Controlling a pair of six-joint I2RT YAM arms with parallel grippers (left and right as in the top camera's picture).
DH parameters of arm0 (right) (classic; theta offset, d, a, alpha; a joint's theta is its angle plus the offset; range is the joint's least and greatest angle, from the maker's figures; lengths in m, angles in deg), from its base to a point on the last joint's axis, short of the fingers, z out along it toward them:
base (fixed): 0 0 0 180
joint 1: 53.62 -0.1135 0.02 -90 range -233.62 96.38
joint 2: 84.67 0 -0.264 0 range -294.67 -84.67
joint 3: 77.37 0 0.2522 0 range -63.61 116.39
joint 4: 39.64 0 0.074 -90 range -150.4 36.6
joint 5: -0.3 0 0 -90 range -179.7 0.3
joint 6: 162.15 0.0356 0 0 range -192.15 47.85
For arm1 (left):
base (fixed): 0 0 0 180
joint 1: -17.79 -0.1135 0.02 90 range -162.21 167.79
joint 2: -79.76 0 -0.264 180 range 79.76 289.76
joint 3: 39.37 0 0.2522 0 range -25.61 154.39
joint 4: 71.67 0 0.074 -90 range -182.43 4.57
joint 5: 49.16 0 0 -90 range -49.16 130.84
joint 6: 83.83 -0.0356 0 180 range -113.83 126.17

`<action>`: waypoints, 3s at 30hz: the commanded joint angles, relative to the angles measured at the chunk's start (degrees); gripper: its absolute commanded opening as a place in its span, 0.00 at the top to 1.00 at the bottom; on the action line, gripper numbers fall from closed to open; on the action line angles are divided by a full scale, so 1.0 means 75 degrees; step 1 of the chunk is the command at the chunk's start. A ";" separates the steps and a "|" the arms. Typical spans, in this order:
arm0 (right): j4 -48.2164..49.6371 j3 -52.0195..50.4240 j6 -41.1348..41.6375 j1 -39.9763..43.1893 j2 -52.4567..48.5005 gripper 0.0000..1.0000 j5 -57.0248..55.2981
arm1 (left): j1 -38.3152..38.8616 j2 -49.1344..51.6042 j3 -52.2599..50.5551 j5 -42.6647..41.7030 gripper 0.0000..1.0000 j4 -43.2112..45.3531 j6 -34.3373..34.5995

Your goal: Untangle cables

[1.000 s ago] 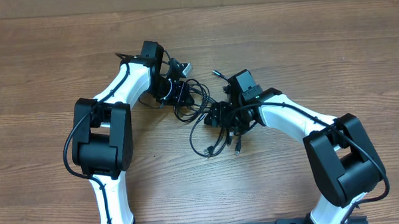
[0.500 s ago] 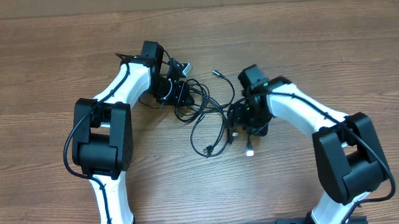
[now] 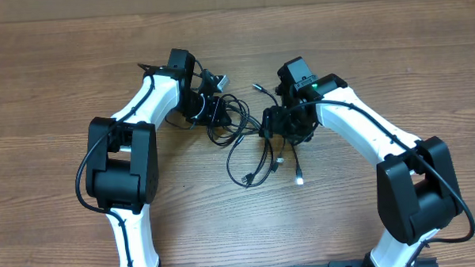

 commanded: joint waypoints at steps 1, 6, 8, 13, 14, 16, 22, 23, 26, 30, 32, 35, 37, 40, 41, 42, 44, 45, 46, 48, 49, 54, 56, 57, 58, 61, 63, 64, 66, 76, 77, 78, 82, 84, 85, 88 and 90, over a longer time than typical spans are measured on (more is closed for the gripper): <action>0.0210 -0.0020 -0.0055 -0.0239 0.0020 0.37 -0.0006 | 0.0017 0.0064 0.0184 -0.0003 0.95 0.0009 0.0023; 0.0265 -0.0050 0.0414 -0.0711 0.0009 0.41 -0.1183 | 0.0017 0.0064 0.0184 -0.0003 0.95 0.0009 0.0023; 0.0321 -0.0050 0.0694 -0.0889 0.0009 0.44 -0.1553 | 0.0017 0.0064 0.0184 -0.0003 0.95 0.0009 0.0023; 0.0353 -0.0050 0.1134 -0.1198 0.0009 0.50 -0.2428 | 0.0017 0.0064 0.0184 -0.0003 0.95 0.0006 0.0023; 0.0353 -0.0052 0.1157 -0.1227 0.0009 0.51 -0.2515 | 0.0017 0.0064 0.0184 -0.0003 0.95 0.0006 0.0023; 0.0356 -0.0052 0.1154 -0.1256 0.0009 0.53 -0.2565 | 0.0017 0.0064 0.0184 -0.0003 0.95 0.0006 0.0023; 0.0391 -0.0149 0.1154 -0.1256 0.0006 0.58 -0.2565 | 0.0017 0.0064 0.0184 -0.0003 0.95 0.0009 0.0023; 0.0431 -0.0219 0.1151 -0.1256 0.0006 0.58 -0.2565 | 0.0017 0.0064 0.0184 -0.0003 0.95 0.0009 0.0023; 0.0726 -0.0525 0.1154 -0.1256 0.0006 0.58 -0.2559 | 0.0017 0.0064 0.0184 -0.0003 0.95 0.0006 0.0023; 0.1268 -0.1052 0.1151 -0.1256 0.0006 0.60 -0.2393 | 0.0017 0.0064 0.0184 -0.0003 0.95 0.0006 0.0023; 0.1478 -0.1300 0.1148 -0.1256 0.0006 0.61 -0.2288 | 0.0017 0.0064 0.0184 -0.0003 0.95 0.0006 0.0023; 0.1702 -0.1588 0.1148 -0.1256 0.0006 0.62 -0.2282 | 0.0017 0.0064 0.0184 -0.0003 0.95 0.0009 0.0023; 0.1985 -0.1818 0.1145 -0.1256 0.0006 0.62 -0.2294 | 0.0017 0.0064 0.0184 -0.0003 0.95 0.0009 0.0023; 0.2602 -0.2189 0.1142 -0.1256 0.0006 0.62 -0.2305 | 0.0017 0.0064 0.0184 -0.0012 0.95 0.0006 0.0023; 0.2833 -0.2302 0.1142 -0.1256 0.0006 0.62 -0.2302 | 0.0017 0.0064 0.0184 -0.0055 0.95 0.0006 0.0023; 0.2990 -0.2375 0.1142 -0.1256 0.0006 0.62 -0.2302 | 0.0017 0.0064 0.0184 -0.0143 0.95 0.0006 0.0023; 0.3133 -0.2416 0.1142 -0.1268 0.0006 0.64 -0.2305 | 0.0035 0.0064 0.0184 -0.0490 0.94 0.0009 0.0020; 0.3177 -0.2416 0.1137 -0.1276 0.0006 0.65 -0.2308 | 0.0058 0.0064 0.0184 -0.0685 0.94 0.0015 0.0017; 0.3217 -0.2416 0.1122 -0.1279 0.0006 0.67 -0.2308 | 0.0076 0.0064 0.0184 -0.0799 0.94 0.0029 0.0015; 0.3299 -0.2416 0.1122 -0.1285 0.0003 0.72 -0.2328 | 0.0157 0.0064 0.0184 -0.1037 0.94 0.0044 -0.0009; 0.3299 -0.2416 0.1122 -0.1288 -0.0003 0.74 -0.2396 | 0.0195 0.0064 0.0184 -0.1049 0.94 0.0055 -0.0009; 0.3398 -0.2559 0.1128 -0.1390 -0.0224 0.80 -0.2973 | 0.0420 0.0064 0.0184 -0.1043 0.95 0.0105 -0.0009; 0.3561 -0.2664 0.1131 -0.1428 -0.0425 0.83 -0.2970 | 0.0475 0.0064 0.0184 -0.1043 0.96 0.0131 -0.0009; 0.3582 -0.2687 0.1137 -0.1428 -0.0510 0.85 -0.2973 | 0.0490 0.0064 0.0184 -0.1040 0.96 0.0143 -0.0009; 0.3567 -0.2696 0.1119 -0.1428 -0.0580 0.94 -0.2975 | 0.0495 0.0064 0.0184 -0.1035 0.95 0.0152 -0.0009; 0.3325 -0.2652 0.1119 -0.1387 -0.0545 0.96 -0.2967 | 0.0493 0.0064 0.0184 -0.0938 0.96 0.0154 -0.0012; 0.2853 -0.2442 0.1122 -0.1300 -0.0399 0.96 -0.2961 | 0.0466 0.0064 0.0184 -0.0699 0.95 0.0154 -0.0009; 0.2591 -0.2305 0.1122 -0.1250 -0.0303 0.96 -0.2943 | 0.0466 0.0064 0.0184 -0.0548 0.95 0.0154 -0.0009; 0.1961 -0.1909 0.1116 -0.1131 -0.0006 0.96 -0.2734 | 0.0463 0.0064 0.0184 -0.0189 0.93 0.0149 -0.0006; 0.0047 0.0052 0.0682 -0.0848 0.0799 0.96 -0.1580 | 0.0405 0.0064 0.0189 0.0513 0.13 0.0006 -0.0006; -0.0073 0.0143 0.0679 -0.0845 0.0799 0.96 -0.1489 | 0.0370 0.0064 0.0198 0.0510 0.12 -0.0012 -0.0006; -0.0198 0.0227 0.0577 -0.0845 0.0799 0.96 -0.1329 | 0.0326 0.0064 0.0219 0.0507 0.11 -0.0058 -0.0009; -0.0688 0.0475 -0.0038 -0.0799 0.0799 0.96 -0.1017 | 0.0044 0.0064 0.0414 0.0399 0.10 -0.0385 -0.0009; -0.0915 0.0609 -0.0038 -0.0682 0.0799 0.96 -0.1014 | -0.0128 0.0064 0.0478 0.0239 0.10 -0.0481 -0.0012; -0.0997 0.0656 -0.0038 -0.0618 0.0799 0.96 -0.1017 | -0.0216 0.0064 0.0490 0.0114 0.10 -0.0501 -0.0012; -0.1221 0.0784 -0.0026 -0.0306 0.0799 0.96 -0.1008 | -0.0478 0.0064 0.0487 -0.0242 0.09 -0.0530 -0.0017; -0.1262 0.0801 0.0000 -0.0096 0.0799 0.96 -0.0784 | -0.0621 0.0064 0.0487 -0.0277 0.10 -0.0539 -0.0009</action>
